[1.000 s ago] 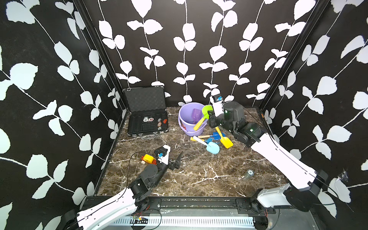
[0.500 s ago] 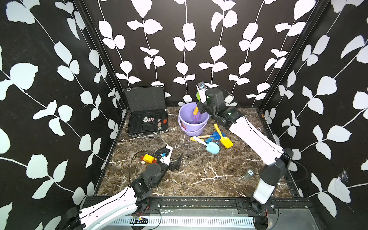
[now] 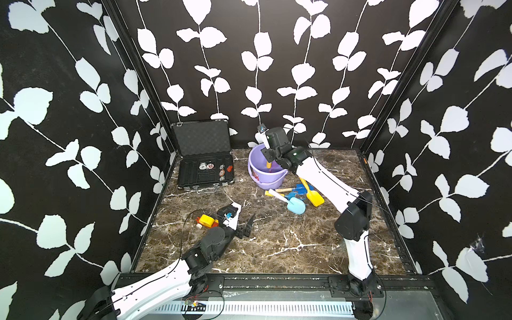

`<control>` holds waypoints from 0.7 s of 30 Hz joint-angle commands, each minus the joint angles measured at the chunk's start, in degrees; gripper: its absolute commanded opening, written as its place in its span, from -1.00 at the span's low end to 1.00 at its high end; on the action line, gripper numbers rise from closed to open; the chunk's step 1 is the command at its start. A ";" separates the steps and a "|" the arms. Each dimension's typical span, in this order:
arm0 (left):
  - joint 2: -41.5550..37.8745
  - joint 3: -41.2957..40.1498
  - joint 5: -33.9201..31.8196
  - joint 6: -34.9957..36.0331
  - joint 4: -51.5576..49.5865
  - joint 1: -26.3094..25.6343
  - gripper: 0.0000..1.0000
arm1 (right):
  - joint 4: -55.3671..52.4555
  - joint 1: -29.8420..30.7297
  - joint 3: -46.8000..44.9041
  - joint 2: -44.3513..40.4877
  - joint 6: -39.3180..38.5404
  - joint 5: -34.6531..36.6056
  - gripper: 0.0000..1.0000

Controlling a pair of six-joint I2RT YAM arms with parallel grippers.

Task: Organize the gardening tools
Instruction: Place the gardening tool in the container.

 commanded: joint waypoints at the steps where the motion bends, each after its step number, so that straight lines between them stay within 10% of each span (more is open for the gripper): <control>1: -0.44 0.63 -0.41 -0.60 0.61 -0.14 0.97 | 0.96 -0.45 1.64 0.86 0.27 -0.85 -1.00; 21: 0.76 0.96 -0.64 -1.12 0.18 -0.13 0.97 | 1.90 -4.06 -5.89 3.37 8.82 -9.83 -0.97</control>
